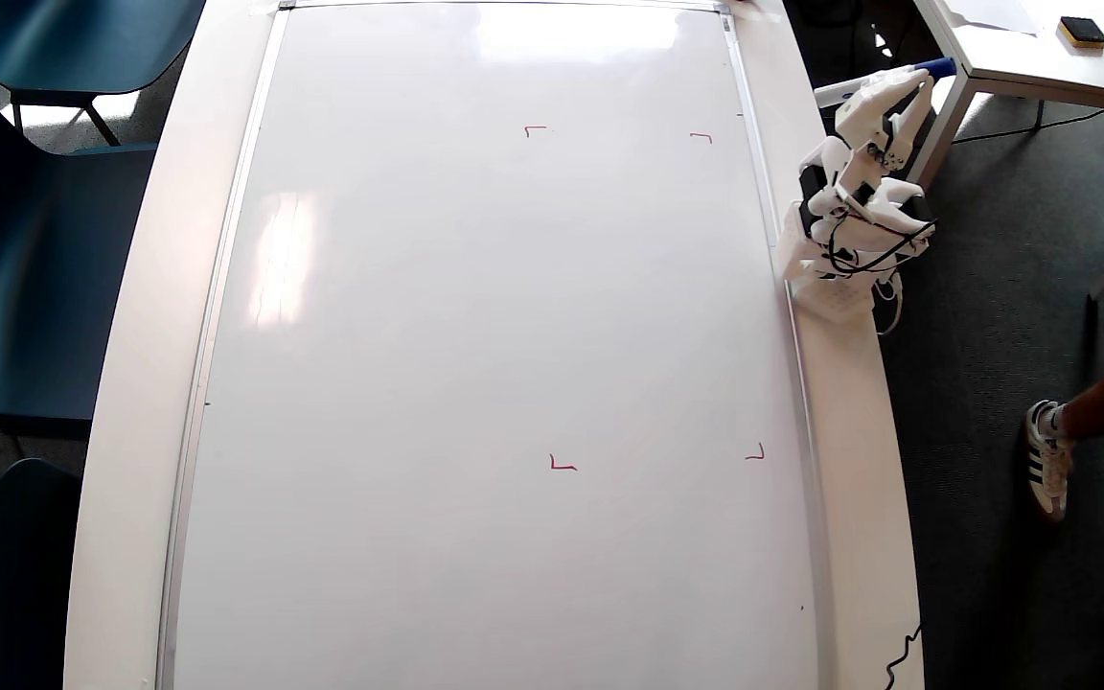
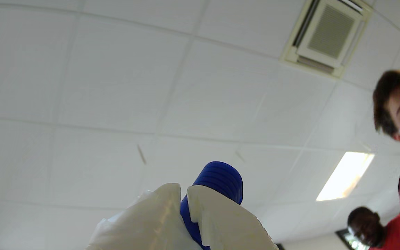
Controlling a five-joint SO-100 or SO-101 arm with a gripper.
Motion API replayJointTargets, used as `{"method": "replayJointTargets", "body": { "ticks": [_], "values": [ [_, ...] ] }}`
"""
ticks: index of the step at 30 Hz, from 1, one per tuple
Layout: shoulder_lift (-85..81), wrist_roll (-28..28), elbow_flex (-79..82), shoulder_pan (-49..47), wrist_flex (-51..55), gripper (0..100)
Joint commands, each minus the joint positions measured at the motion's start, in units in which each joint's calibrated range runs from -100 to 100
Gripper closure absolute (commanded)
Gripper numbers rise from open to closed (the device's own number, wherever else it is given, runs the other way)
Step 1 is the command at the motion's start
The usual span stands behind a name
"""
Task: Draw on a whiteboard a robot head using a pen attached to the gripper
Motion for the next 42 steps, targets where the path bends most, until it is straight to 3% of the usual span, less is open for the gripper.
{"method": "replayJointTargets", "body": {
  "ticks": [1, 32, 38, 42],
  "values": [
    [0.6, 0.3, 0.4, 0.4, 0.4, 99],
    [1.0, 0.2, 0.4, -0.1, 0.5, 99],
    [6.4, 0.2, -6.1, -0.2, 8.2, 99],
    [15.7, 0.3, -19.1, -0.2, 21.4, 99]
  ]
}}
